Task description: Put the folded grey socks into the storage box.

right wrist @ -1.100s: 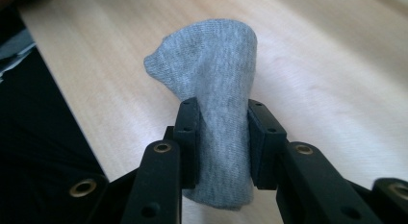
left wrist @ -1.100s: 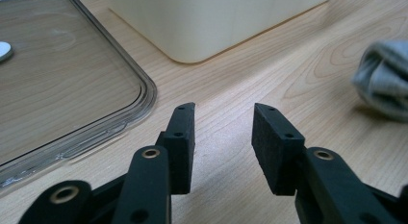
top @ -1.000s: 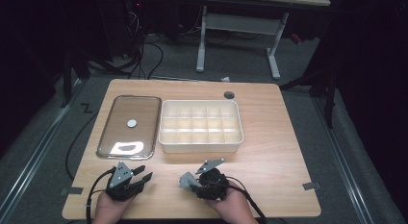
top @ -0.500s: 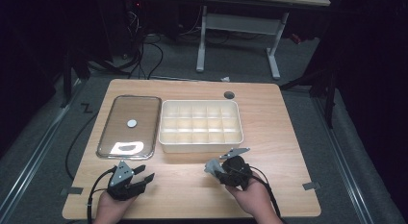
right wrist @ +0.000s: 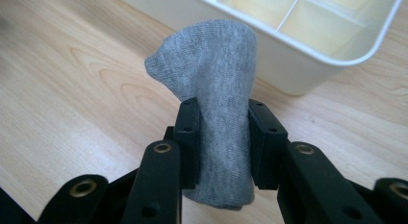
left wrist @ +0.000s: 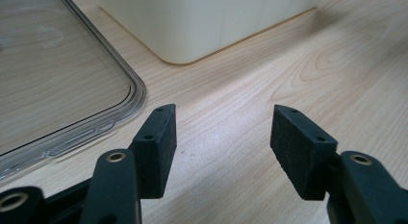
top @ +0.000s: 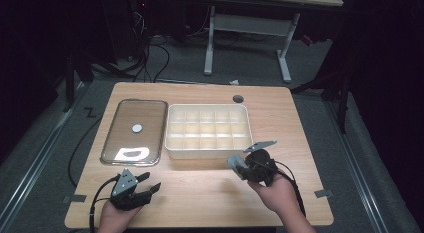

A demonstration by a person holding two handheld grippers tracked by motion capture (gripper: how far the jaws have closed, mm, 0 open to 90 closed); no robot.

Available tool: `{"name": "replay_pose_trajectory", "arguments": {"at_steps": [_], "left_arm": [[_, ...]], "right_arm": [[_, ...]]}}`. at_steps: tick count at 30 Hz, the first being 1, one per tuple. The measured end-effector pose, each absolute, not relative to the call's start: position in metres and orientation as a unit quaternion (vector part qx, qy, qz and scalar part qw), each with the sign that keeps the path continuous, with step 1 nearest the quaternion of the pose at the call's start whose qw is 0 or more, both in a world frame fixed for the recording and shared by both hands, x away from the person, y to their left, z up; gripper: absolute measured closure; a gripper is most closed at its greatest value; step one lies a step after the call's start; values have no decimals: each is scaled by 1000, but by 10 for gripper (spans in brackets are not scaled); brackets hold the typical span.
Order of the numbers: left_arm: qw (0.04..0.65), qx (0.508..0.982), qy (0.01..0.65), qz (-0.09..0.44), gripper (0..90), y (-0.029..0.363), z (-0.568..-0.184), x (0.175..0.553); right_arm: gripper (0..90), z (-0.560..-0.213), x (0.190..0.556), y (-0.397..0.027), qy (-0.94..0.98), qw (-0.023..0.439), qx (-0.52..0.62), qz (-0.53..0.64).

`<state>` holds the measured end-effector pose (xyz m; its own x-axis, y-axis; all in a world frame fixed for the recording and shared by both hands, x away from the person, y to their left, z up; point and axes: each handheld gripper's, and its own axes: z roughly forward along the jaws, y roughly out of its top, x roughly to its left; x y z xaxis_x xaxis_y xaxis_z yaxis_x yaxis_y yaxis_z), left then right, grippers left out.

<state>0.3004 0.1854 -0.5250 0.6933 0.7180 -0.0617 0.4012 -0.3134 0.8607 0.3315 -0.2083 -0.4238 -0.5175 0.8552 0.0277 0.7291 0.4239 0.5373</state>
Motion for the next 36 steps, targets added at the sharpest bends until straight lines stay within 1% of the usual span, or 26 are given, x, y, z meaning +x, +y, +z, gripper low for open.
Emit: {"name": "replay_pose_trajectory", "arguments": {"at_steps": [5, 10, 14, 21, 27, 36], "left_arm": [[469, 791, 355, 168, 406, 185, -525, 301], [473, 789, 358, 162, 407, 186, -526, 302], [471, 790, 359, 160, 408, 188, -527, 302], [473, 789, 359, 158, 411, 186, -527, 303], [470, 794, 353, 159, 416, 186, -527, 303], [472, 792, 355, 159, 417, 186, -527, 303]], "right_arm": [[701, -410, 346, -211, 832, 128, 482, 245], [702, -394, 362, -210, 833, 140, 483, 230], [702, -388, 378, -209, 833, 145, 491, 210], [702, -390, 406, -206, 834, 142, 499, 186], [702, -398, 426, -204, 832, 139, 511, 162], [701, -416, 451, -207, 822, 99, 545, 133]]}}
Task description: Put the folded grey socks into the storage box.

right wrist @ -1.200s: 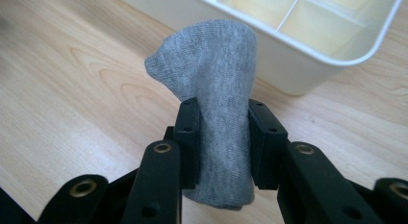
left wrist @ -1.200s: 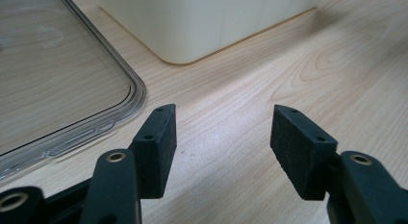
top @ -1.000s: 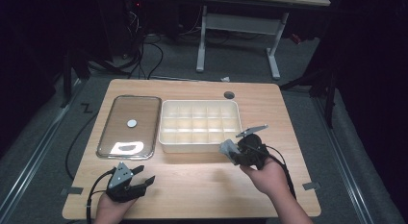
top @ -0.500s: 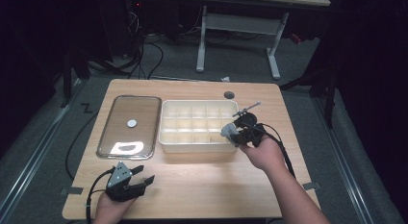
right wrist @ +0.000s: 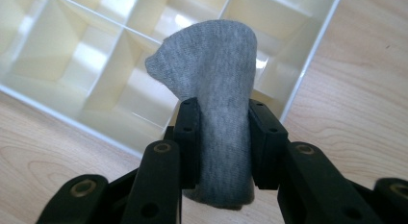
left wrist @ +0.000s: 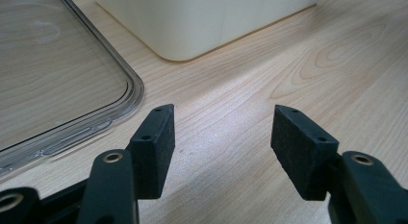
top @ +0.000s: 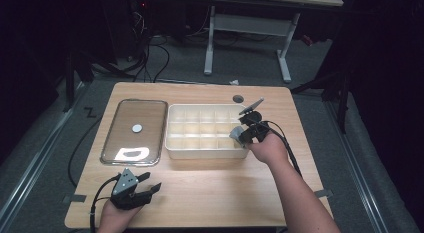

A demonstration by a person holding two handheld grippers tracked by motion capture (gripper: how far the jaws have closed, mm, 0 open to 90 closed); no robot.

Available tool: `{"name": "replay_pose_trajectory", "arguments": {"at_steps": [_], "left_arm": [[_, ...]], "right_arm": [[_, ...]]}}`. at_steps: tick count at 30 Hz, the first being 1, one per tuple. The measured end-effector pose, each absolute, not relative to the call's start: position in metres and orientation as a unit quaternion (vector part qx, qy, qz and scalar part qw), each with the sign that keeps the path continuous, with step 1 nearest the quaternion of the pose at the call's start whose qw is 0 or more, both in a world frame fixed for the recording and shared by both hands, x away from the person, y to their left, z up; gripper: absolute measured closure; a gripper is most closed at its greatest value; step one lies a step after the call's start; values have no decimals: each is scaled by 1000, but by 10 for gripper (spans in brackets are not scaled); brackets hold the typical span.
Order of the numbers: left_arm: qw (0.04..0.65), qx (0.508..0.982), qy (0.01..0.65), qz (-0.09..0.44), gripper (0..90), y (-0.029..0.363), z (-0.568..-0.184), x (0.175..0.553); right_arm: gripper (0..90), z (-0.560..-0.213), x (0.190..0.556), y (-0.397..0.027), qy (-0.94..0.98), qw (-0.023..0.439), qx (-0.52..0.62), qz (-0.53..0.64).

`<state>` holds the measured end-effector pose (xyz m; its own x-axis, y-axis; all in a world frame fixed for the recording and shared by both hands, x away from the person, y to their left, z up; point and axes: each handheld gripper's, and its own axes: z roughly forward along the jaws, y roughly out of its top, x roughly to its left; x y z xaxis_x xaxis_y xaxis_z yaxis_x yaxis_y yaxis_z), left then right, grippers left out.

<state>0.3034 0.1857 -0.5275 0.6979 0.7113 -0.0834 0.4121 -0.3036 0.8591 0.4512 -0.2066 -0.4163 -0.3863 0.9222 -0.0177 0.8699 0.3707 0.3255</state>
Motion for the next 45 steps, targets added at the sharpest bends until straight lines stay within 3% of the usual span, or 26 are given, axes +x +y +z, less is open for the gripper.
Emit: {"name": "replay_pose_trajectory", "arguments": {"at_steps": [13, 24, 45], "left_arm": [[471, 793, 354, 155, 418, 185, -528, 303], [467, 796, 353, 153, 423, 184, -530, 303], [461, 804, 346, 146, 424, 181, -531, 304]], "right_arm": [[710, -443, 463, -196, 838, 96, 534, 65], [710, -453, 472, -196, 836, 62, 544, 43], [697, -465, 476, -183, 841, 64, 538, -4]]}}
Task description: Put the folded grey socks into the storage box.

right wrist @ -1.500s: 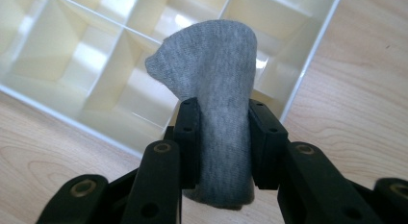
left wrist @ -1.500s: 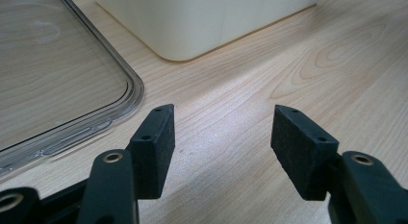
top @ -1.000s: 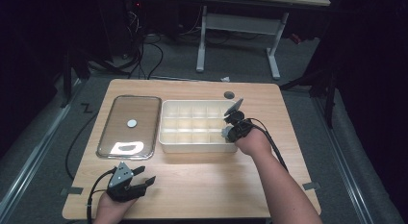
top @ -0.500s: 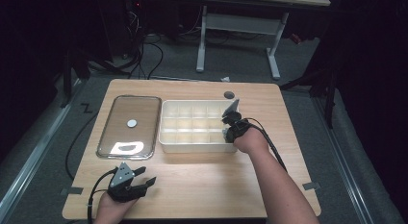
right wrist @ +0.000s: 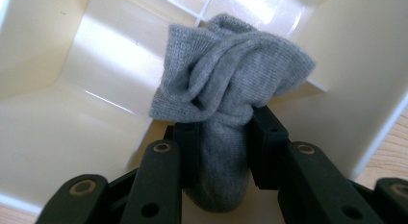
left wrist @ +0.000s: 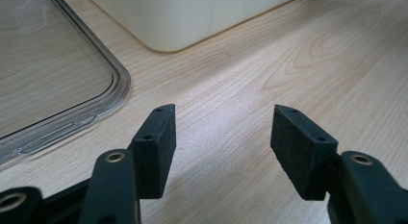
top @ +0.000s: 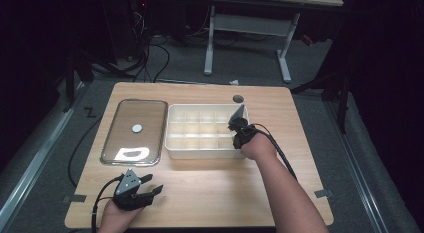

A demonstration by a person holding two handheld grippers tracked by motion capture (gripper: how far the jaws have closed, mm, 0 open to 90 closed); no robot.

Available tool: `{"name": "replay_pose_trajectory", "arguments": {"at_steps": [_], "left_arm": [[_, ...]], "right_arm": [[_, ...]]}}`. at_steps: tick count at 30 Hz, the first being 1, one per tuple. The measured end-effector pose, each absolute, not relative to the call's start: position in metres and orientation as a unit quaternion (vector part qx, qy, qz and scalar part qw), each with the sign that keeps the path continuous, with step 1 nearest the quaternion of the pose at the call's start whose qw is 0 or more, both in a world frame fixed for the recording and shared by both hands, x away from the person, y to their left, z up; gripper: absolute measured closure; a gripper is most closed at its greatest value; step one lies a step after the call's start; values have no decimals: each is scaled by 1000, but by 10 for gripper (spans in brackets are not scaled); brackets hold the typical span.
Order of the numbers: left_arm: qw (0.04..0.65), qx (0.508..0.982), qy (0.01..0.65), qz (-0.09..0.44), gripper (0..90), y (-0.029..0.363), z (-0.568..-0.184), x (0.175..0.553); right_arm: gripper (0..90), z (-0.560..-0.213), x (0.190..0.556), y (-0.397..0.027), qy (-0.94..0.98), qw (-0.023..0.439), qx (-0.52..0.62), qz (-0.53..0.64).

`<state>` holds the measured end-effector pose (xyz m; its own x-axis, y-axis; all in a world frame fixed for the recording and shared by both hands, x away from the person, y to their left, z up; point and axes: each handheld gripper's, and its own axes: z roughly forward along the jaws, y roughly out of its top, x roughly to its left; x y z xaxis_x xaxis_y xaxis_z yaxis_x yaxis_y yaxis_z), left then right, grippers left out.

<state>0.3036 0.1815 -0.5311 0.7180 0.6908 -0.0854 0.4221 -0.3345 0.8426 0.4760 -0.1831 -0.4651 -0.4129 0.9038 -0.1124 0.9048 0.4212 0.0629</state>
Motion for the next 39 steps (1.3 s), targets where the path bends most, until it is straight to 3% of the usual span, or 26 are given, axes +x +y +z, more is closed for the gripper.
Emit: {"name": "replay_pose_trajectory", "arguments": {"at_steps": [8, 12, 20, 23, 27, 39], "left_arm": [[461, 804, 346, 144, 424, 182, -531, 303], [460, 805, 345, 146, 424, 182, -531, 303], [463, 803, 347, 144, 428, 181, -531, 304], [464, 803, 347, 143, 431, 181, -531, 303], [464, 802, 347, 143, 432, 182, -531, 303], [463, 804, 347, 141, 431, 182, -532, 305]], "right_arm": [[598, -456, 475, -184, 843, 57, 535, 3], [598, -444, 473, -187, 846, 58, 530, 19], [670, -411, 465, -192, 853, 61, 515, 57], [738, -410, 464, -194, 856, 56, 511, 51], [836, -417, 465, -195, 860, 48, 506, 35], [879, -458, 474, -192, 859, 27, 511, -4]]}}
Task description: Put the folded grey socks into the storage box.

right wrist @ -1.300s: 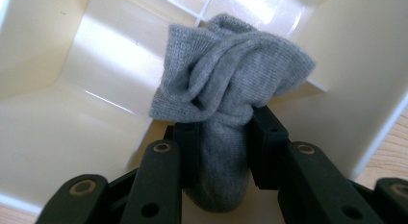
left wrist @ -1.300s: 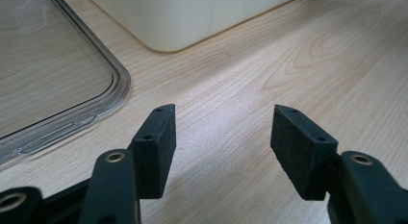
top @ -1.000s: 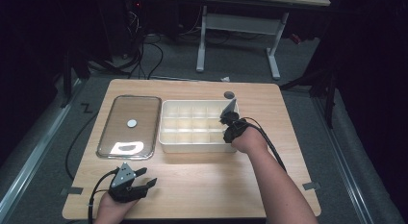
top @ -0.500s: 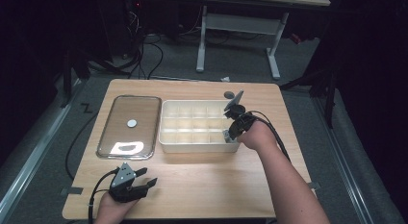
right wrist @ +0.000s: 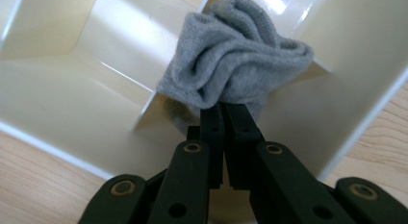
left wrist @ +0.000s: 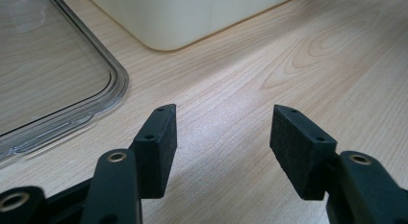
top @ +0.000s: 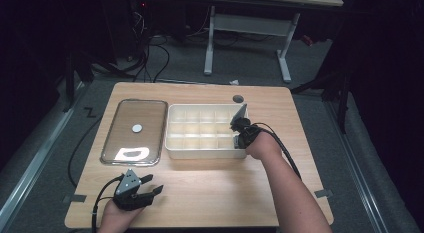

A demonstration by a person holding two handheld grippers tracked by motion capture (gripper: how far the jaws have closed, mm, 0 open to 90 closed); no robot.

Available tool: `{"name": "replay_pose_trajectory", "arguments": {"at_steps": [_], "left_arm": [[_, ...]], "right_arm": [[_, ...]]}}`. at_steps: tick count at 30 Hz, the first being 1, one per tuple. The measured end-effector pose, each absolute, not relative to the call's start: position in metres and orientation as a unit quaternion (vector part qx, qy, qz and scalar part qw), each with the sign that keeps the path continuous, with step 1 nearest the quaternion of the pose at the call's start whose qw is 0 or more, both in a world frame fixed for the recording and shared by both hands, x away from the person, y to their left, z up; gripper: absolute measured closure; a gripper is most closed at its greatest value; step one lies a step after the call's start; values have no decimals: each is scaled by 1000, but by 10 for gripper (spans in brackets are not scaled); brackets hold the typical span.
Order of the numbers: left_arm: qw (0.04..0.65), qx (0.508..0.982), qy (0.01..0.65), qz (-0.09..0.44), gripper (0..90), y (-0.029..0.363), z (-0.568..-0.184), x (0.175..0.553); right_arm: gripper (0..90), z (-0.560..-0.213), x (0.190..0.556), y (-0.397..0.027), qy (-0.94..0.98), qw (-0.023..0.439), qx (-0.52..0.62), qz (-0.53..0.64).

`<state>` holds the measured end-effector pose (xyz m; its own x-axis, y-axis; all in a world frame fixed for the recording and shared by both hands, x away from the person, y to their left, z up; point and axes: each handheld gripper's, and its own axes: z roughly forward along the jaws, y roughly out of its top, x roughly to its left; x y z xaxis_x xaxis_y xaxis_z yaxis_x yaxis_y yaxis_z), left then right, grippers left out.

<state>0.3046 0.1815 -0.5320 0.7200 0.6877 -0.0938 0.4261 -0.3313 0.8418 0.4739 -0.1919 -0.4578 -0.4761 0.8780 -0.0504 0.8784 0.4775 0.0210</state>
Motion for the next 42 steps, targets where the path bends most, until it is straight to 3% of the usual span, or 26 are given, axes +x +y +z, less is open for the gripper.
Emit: {"name": "replay_pose_trajectory", "arguments": {"at_steps": [6, 13, 29, 42], "left_arm": [[462, 806, 343, 141, 431, 181, -532, 304], [464, 805, 343, 140, 431, 181, -531, 303], [460, 808, 342, 137, 430, 180, -533, 304], [456, 812, 336, 140, 431, 178, -533, 303]], "right_arm": [[846, -440, 470, -194, 861, 30, 508, 12], [852, -409, 473, -189, 853, 74, 515, 50], [900, -458, 495, -178, 847, 23, 531, -7], [900, -463, 497, -182, 841, 4, 541, 0]]}}
